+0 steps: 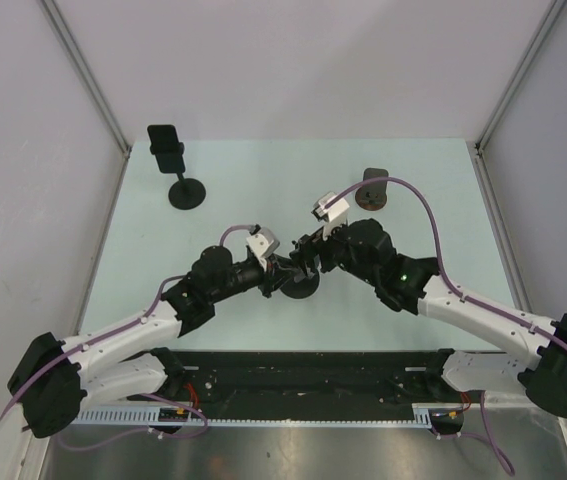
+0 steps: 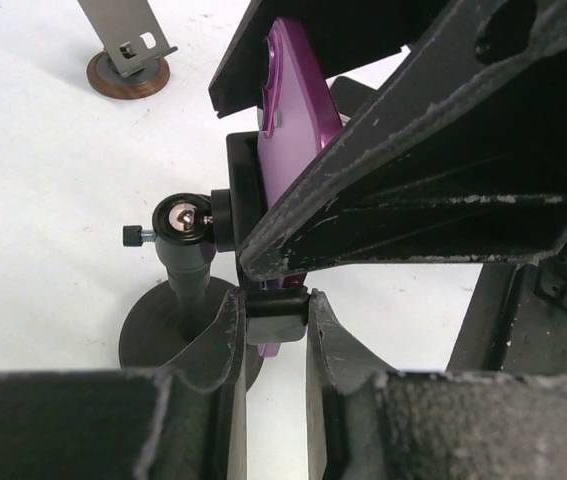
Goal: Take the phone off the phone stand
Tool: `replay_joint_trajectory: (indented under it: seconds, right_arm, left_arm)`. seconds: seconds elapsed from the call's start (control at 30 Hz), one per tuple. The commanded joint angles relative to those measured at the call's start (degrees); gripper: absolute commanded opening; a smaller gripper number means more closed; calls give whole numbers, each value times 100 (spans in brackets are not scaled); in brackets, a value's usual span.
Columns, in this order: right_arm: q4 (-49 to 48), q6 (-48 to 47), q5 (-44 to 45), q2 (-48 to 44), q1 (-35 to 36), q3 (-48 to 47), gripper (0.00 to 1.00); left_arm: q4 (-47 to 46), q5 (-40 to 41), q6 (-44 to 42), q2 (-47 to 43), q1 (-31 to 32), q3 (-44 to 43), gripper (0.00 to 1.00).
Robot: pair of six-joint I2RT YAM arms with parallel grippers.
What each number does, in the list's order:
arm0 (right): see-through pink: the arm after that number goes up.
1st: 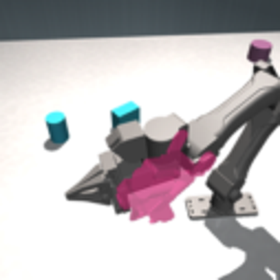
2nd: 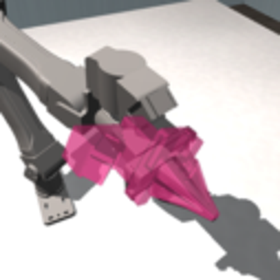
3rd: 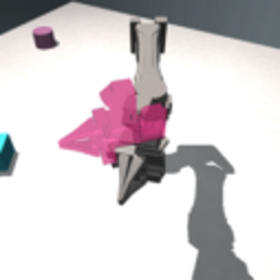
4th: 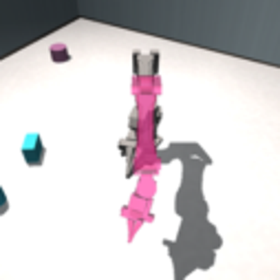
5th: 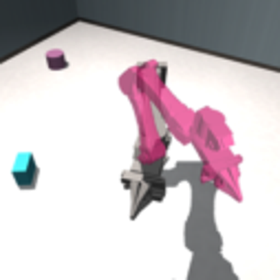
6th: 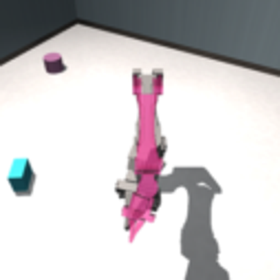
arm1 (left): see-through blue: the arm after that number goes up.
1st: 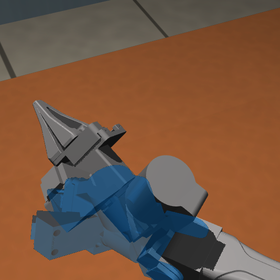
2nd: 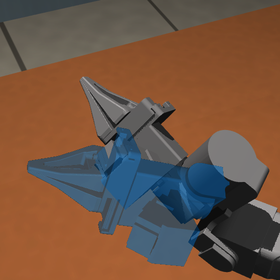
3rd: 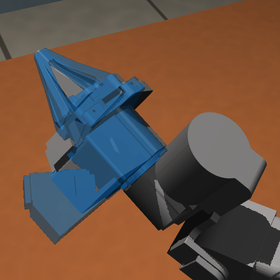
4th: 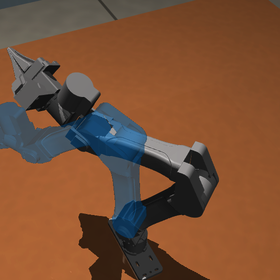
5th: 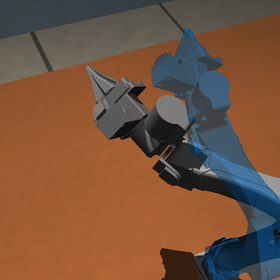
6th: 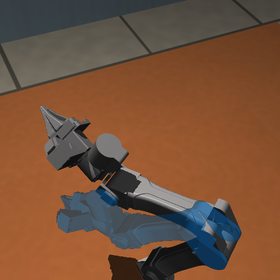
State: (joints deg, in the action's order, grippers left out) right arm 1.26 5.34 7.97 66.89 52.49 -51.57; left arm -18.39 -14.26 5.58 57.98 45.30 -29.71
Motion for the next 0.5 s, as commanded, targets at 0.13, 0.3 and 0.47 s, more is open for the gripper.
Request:
replay_joint_trajectory:
  seconds: [0.13, 0.3, 0.47]
  right_arm:
    - [419, -517, -1262, -554, -696, -28, 0]
    - [533, -657, -2000, -537, -1100, -28, 0]
    - [525, -666, -2423, -493, -1188, -28, 0]
  left_arm:
    - [-15, -278, -181, -146, -267, 27, 0]
    - [-15, -727, -40, -120, -425, 18, 0]
    - [-6, -736, 30, -67, -469, 18, 0]
